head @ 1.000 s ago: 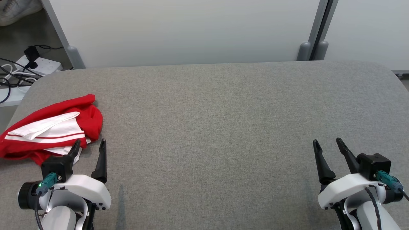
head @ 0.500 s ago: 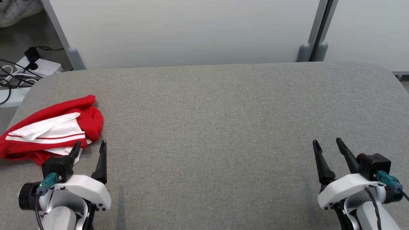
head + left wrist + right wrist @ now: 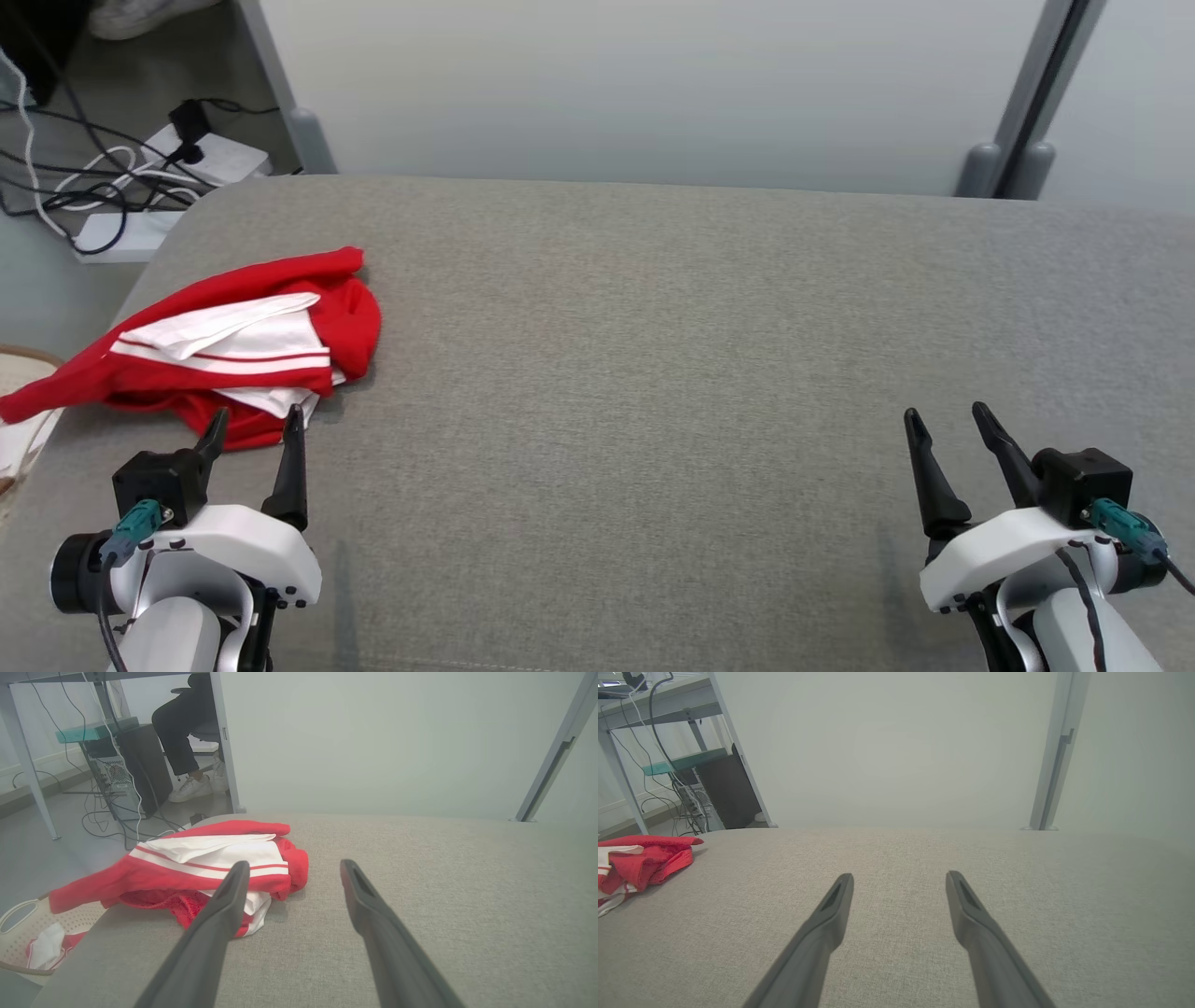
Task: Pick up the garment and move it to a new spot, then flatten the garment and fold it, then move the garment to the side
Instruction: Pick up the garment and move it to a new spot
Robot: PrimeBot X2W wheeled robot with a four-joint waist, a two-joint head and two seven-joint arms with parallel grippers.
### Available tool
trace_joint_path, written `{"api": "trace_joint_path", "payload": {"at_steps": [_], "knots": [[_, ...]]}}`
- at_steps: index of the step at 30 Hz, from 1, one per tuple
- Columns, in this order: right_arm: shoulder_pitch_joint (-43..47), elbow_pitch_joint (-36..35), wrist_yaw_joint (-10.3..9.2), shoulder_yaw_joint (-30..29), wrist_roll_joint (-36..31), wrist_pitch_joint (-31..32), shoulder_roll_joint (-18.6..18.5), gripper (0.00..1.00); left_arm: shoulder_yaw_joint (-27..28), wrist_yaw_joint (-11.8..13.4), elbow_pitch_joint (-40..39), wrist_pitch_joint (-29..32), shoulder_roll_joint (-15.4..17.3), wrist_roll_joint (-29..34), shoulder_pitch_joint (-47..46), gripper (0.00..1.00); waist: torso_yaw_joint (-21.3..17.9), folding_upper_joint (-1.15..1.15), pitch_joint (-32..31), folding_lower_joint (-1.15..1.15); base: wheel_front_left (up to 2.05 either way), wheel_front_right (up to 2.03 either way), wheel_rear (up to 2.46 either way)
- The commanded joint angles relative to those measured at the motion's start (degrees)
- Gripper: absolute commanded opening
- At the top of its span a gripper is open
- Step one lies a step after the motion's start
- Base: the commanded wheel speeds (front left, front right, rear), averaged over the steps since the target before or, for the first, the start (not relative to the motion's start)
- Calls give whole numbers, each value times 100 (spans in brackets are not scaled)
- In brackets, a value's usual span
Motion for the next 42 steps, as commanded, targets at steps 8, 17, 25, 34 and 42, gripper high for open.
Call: {"api": "trace_joint_path", "payload": {"at_steps": [8,17,25,34,42], "knots": [[-277,-251,41,328,82,-80,75,100,260,90,-59,-182,180,-96,-248,100,954,0,80,0,0,0,0],[-287,-298,41,391,83,-80,83,100,234,98,-18,-227,135,-161,-269,100,1565,0,115,0,0,0,0],[-279,-294,41,397,60,-80,76,100,205,86,38,-262,145,-203,-294,100,1781,0,143,0,0,0,0],[-324,-294,41,433,55,-80,60,100,174,86,39,-266,174,-242,-337,100,1731,0,212,0,0,0,0],[-393,-318,41,446,15,-80,16,100,122,65,-133,-217,219,-247,-628,100,1672,0,346,0,0,0,0]]}}
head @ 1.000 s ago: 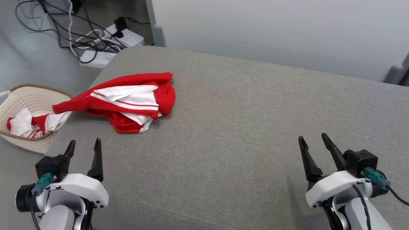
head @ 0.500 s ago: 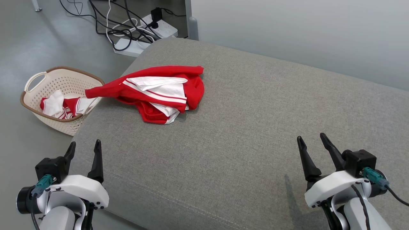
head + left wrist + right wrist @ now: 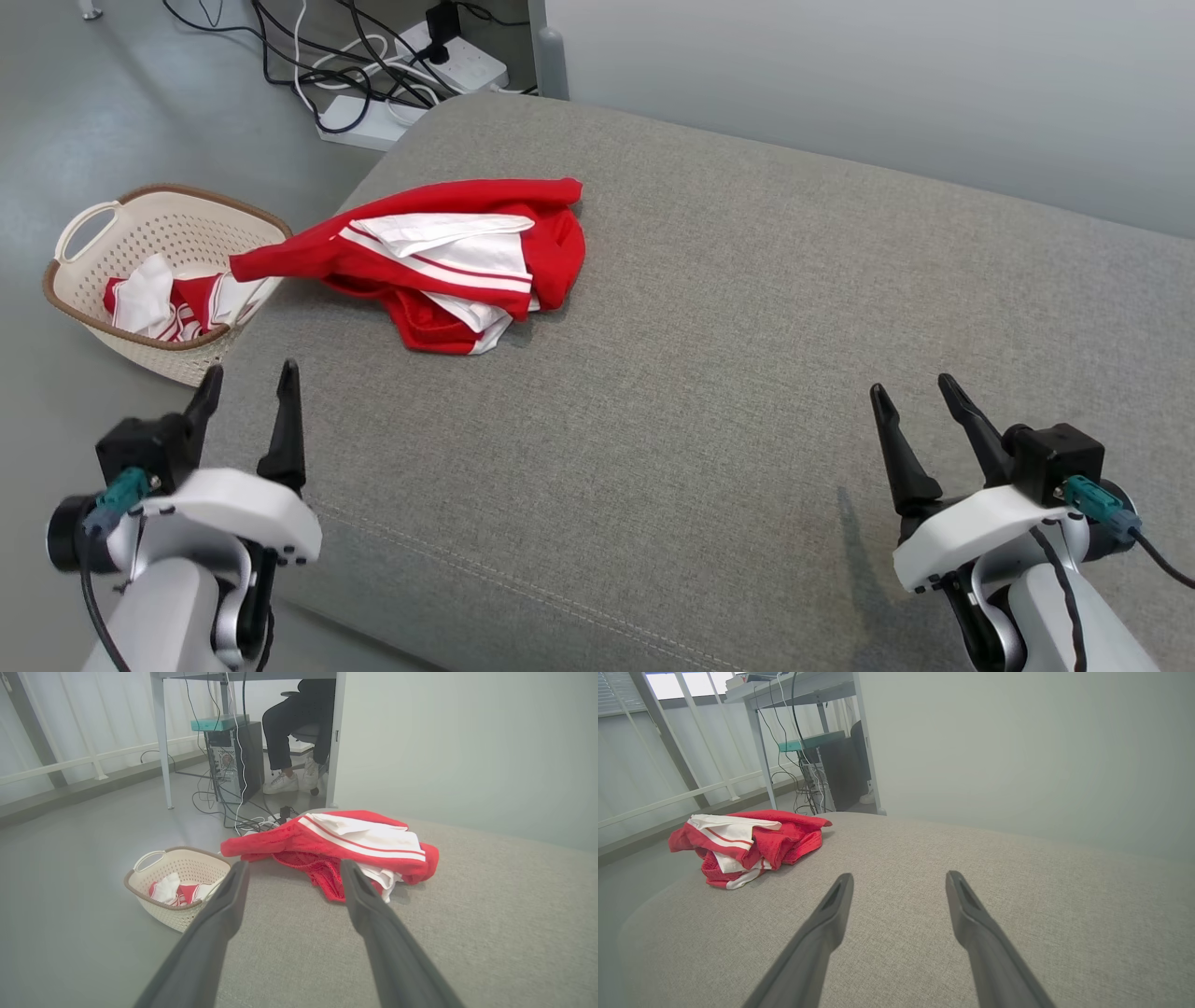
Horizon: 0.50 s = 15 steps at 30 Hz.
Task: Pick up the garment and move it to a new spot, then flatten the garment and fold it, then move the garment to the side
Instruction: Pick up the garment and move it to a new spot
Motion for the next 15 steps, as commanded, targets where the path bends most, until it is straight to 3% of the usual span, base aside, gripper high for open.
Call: {"api": "trace_joint_path", "payload": {"at_steps": [1,9,15], "knots": [[-226,-179,41,128,-46,-78,-56,100,180,-9,-275,28,239,-1,-497,100,-31,0,48,0,0,0,0],[-413,-260,41,110,-156,-78,-76,100,186,-159,-802,626,702,69,-1781,100,-347,0,343,0,0,0,0],[-564,-369,41,117,-220,-78,-71,100,309,-343,-326,1436,1030,-179,-2621,100,-798,0,678,0,0,0,0]]}}
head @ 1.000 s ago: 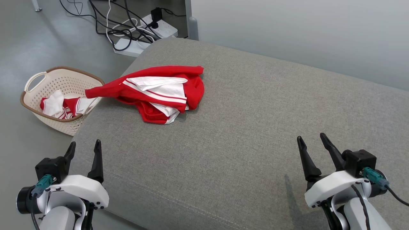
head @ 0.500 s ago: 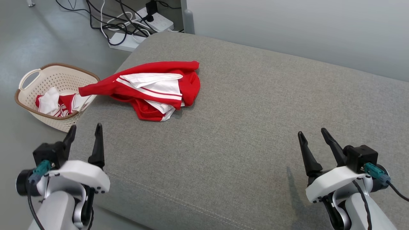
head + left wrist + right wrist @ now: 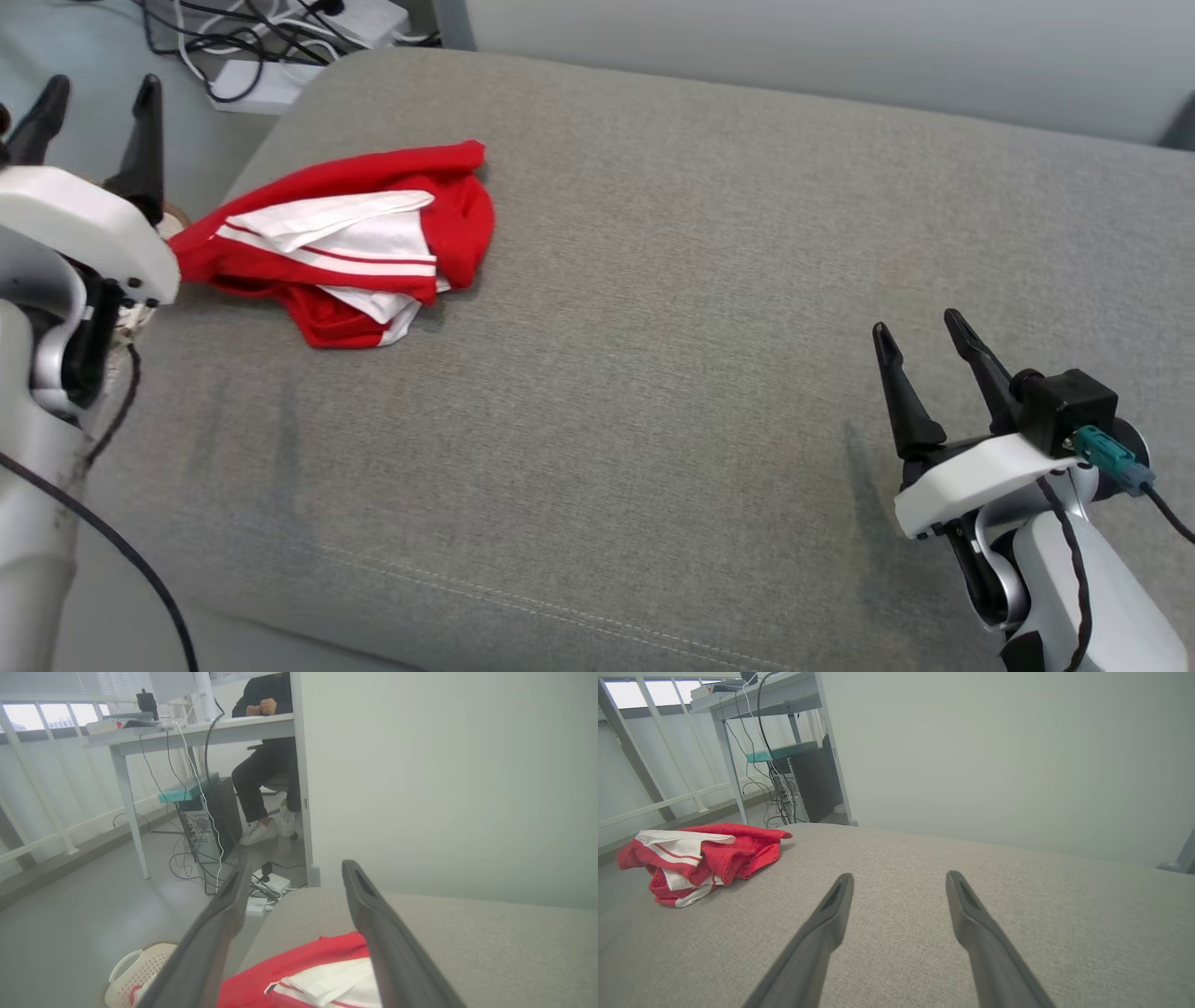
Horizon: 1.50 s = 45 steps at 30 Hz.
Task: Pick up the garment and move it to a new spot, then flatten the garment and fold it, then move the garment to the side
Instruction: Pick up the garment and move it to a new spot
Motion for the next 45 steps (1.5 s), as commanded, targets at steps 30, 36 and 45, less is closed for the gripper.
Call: {"api": "trace_joint_path", "payload": {"at_steps": [30,36,45], "knots": [[-795,-353,41,377,-112,-77,-234,100,625,-344,3463,1599,1060,-913,-1483,0,-1373,0,1503,0,0,0,0],[-664,-350,41,189,-110,-77,-291,100,410,-364,3242,1326,1173,-673,-1711,0,-1243,0,1364,0,0,0,0],[-535,-374,41,17,-121,-77,-227,100,85,-406,2550,864,1211,-329,-1924,0,-1063,0,1088,0,0,0,0]]}}
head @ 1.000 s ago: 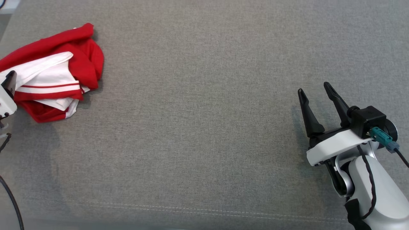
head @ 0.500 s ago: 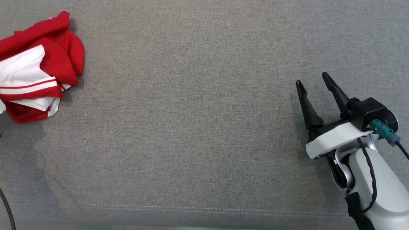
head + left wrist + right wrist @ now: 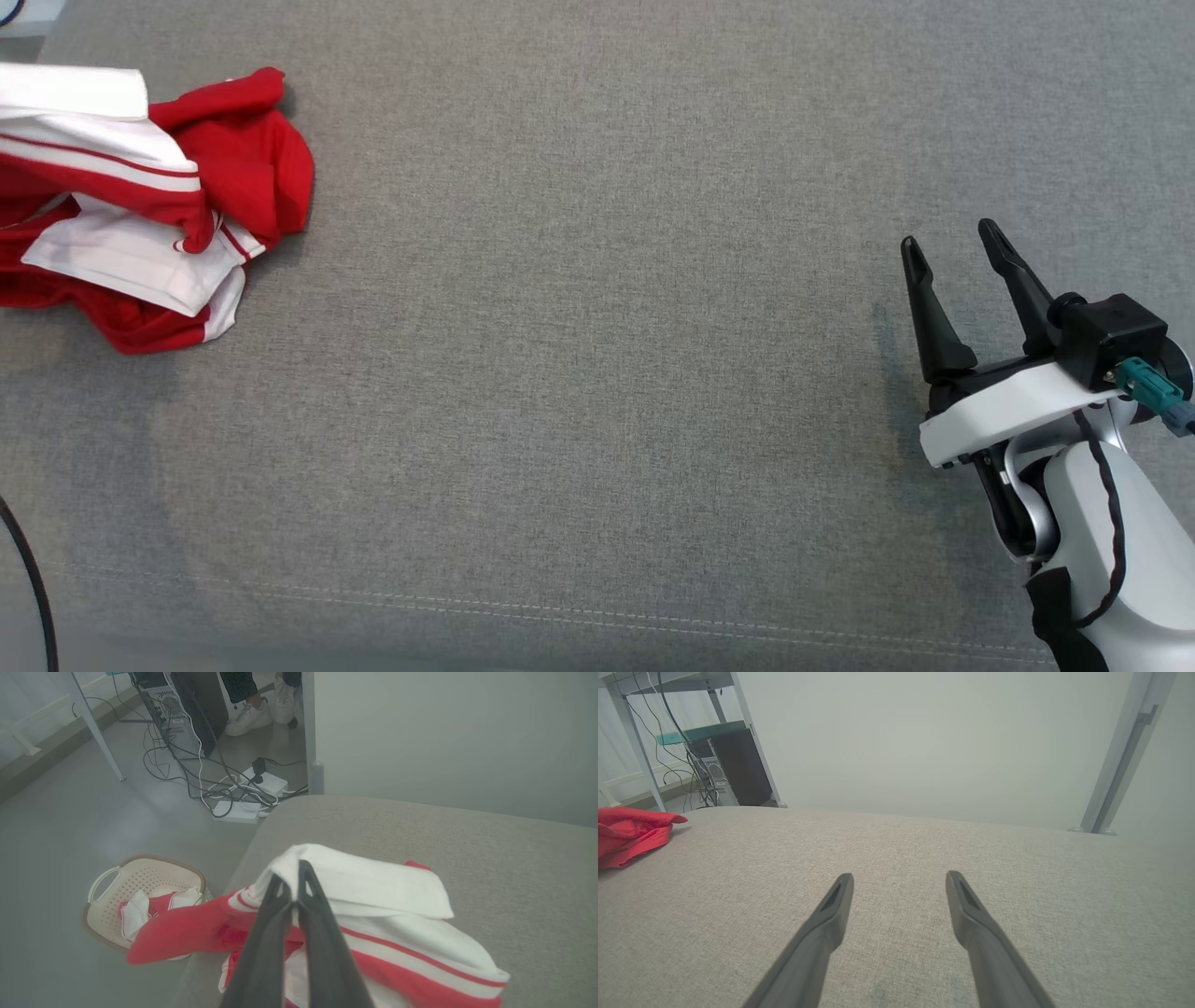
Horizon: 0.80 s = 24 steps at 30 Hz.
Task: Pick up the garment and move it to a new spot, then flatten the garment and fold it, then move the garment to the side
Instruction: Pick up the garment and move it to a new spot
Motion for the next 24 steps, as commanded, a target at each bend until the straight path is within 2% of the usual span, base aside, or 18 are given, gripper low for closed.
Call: {"api": "trace_joint_path", "payload": {"at_steps": [1,6,11,19,24], "knots": [[101,-157,41,52,1,-76,32,100,91,-21,-299,-119,375,92,-246,0,37,0,-87,0,0,0,0],[154,-196,41,-52,5,-76,82,100,-51,-77,-1021,-386,300,178,-179,0,-23,0,-237,0,0,0,0],[218,-307,41,-218,-16,-76,158,100,-257,-190,-1986,-554,74,161,94,0,-241,0,-333,0,0,0,0],[385,-546,41,-529,-62,-76,295,100,-1001,-75,-3779,-359,-733,241,835,0,-780,0,-346,0,0,0,0],[488,-655,41,-650,-64,-76,377,100,-1634,-74,-4227,-158,-1311,242,1258,0,-1206,0,-315,0,0,0,0]]}}
